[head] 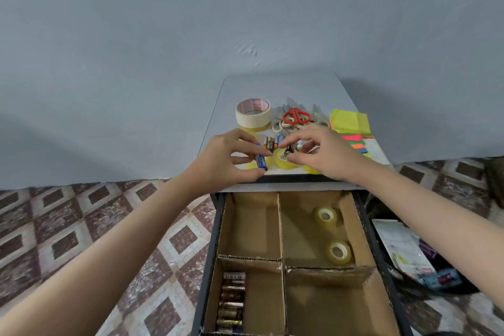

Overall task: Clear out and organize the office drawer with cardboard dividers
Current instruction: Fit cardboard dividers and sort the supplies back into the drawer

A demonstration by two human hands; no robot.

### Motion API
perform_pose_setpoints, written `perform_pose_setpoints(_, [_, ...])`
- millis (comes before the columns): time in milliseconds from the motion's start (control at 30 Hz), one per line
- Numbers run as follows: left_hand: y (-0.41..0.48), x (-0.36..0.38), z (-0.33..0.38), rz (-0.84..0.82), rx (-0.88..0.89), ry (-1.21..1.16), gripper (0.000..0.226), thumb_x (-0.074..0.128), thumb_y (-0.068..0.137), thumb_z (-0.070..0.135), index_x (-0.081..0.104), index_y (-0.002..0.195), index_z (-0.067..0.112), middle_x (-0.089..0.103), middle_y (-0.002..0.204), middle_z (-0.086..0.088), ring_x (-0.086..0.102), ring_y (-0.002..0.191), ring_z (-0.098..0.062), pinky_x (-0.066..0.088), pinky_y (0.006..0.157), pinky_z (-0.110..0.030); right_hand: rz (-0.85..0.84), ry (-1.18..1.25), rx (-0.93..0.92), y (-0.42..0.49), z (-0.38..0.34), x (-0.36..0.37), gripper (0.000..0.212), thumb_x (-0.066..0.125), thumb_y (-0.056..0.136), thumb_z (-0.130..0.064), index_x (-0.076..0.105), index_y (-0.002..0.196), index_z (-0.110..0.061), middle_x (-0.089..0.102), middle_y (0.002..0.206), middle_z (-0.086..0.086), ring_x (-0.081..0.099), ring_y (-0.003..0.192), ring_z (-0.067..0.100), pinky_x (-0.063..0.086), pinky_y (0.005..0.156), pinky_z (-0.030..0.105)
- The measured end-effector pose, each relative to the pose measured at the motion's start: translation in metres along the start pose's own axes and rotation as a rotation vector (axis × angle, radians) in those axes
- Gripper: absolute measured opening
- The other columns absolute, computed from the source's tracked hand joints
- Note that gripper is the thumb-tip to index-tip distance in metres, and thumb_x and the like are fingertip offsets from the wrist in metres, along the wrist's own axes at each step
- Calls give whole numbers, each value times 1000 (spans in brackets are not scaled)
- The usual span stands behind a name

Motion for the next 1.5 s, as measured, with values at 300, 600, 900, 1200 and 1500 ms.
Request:
perform_pose_setpoints(300, [-105,59,-48,25,-466,-758,16,55,92,15,68,99,11,67,96,-16,68,80,-14,56,77,-23,-213,434,344,-73,34,92,20,45,98,-25,61,98,-13,55,88,10,58,64,17,49,55,17])
perform_pose_setpoints(600, [-161,139,-75,-25,-741,-974,29,38,98,20,62,88,6,62,68,-5,59,54,-6,55,60,-21,-290,736,598,-120,68,157,30,41,100,-23,54,84,-1,54,57,5,46,42,10,41,41,21])
perform_pose_setpoints(900, [-157,165,-116,-326,-735,-453,13,49,96,14,55,86,8,64,92,-9,67,81,-18,59,74,-33,-249,658,608,-101,94,159,29,42,100,-18,57,83,-1,54,60,4,49,50,14,45,46,23])
perform_pose_setpoints(1200, [-151,194,-134,-710,-499,103,27,63,88,12,63,115,8,64,109,-6,58,98,-15,43,82,-20,-233,562,558,-80,112,155,19,50,95,-8,59,99,8,55,67,4,53,55,12,51,54,24])
perform_pose_setpoints(1500, [-163,216,-140,-903,-350,320,30,70,82,25,66,110,18,69,103,-1,60,100,-18,46,88,-29,-248,494,533,-80,123,167,21,51,95,-9,57,97,12,55,66,7,54,54,13,51,53,23])
Point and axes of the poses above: each hand's wrist, its own y-axis towards the middle knuckle, its own x-axis out of the palm, z = x × y, the point moved 9 cm from there along y, towards the middle knuckle
